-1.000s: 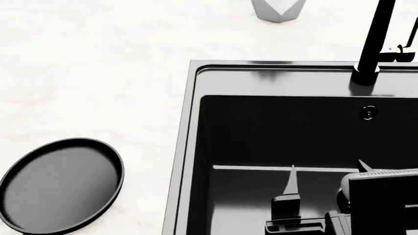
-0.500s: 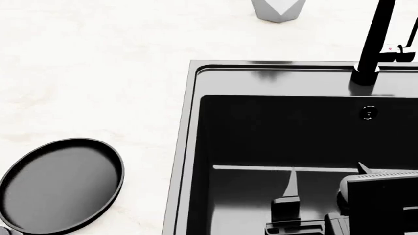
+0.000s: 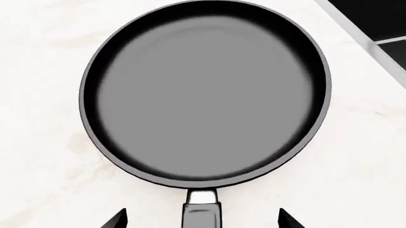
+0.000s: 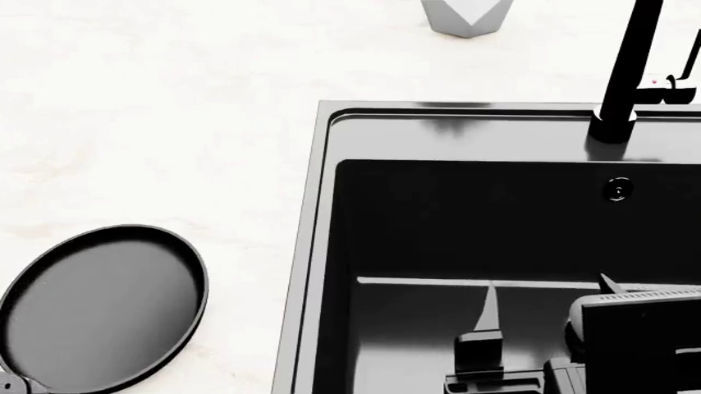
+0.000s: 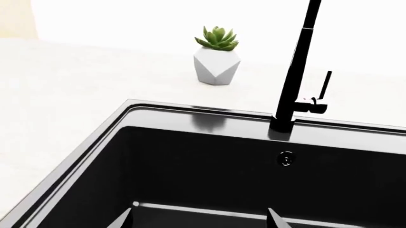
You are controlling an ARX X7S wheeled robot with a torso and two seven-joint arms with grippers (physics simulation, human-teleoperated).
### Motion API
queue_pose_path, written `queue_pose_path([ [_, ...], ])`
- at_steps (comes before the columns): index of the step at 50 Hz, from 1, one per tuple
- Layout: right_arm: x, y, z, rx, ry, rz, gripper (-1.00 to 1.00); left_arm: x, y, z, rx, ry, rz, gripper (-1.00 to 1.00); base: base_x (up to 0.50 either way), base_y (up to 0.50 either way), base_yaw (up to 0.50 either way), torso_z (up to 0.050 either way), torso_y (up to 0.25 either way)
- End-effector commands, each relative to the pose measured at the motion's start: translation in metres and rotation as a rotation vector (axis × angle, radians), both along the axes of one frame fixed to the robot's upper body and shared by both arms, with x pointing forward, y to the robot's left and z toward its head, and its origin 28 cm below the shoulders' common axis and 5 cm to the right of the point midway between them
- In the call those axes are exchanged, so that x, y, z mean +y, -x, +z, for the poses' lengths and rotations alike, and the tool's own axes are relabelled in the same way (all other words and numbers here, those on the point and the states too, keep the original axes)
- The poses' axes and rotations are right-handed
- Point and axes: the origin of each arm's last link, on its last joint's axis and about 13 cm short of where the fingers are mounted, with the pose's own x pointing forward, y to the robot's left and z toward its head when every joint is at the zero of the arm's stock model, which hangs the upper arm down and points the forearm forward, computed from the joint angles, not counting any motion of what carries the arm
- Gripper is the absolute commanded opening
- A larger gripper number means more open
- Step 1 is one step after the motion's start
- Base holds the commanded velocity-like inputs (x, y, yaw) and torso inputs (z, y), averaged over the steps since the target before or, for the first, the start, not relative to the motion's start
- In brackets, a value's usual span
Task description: Pick the pan and sponge and place them into the sink. Then turn on the water.
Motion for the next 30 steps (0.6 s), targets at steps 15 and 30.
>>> queue_pose_path([
  [15, 0.000, 0.000, 0.000, -0.013, -0.003, -0.009, 1.00, 0.003, -0.005, -0.004, -0.011, -0.023, 0.041, -1.00, 0.00, 0.00, 0.00, 0.000, 0.000],
  [30, -0.001, 0.000, 0.000, -0.014, -0.005, -0.014, 1.00, -0.001, -0.006, 0.010, -0.054, -0.027, 0.026, -1.00, 0.00, 0.00, 0.00, 0.000, 0.000],
])
